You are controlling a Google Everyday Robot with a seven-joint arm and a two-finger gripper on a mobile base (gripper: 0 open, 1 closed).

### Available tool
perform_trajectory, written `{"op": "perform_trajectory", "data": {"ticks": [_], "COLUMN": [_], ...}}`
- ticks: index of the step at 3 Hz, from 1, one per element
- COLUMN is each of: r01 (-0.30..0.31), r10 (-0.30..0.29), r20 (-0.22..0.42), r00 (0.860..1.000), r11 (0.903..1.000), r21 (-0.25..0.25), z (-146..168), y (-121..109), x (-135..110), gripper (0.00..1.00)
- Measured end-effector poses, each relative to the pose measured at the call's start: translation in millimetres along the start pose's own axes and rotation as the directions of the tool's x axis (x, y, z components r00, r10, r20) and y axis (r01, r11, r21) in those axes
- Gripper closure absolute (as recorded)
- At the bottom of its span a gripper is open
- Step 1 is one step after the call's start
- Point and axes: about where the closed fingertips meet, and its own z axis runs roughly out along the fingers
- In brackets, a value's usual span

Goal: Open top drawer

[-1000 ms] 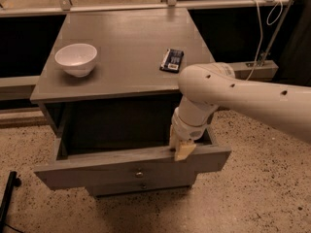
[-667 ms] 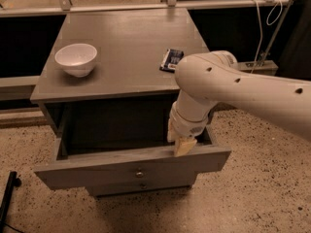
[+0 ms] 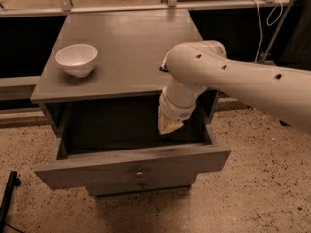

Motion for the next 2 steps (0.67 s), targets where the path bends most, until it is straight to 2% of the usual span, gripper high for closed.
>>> {"op": "perform_trajectory", "data": {"ticks": [1,2], "r01": [-0.076,-0.188], "r10": [0.076,0.188], "r20": [0.013,0.039], "r00": [0.997,0.981], "r11": [0.9969,0.9821], "r21": [0.021,0.006], "z": [46,94], "y": [-16,-14], "x": [6,14], "gripper": [0.93,1.0]}}
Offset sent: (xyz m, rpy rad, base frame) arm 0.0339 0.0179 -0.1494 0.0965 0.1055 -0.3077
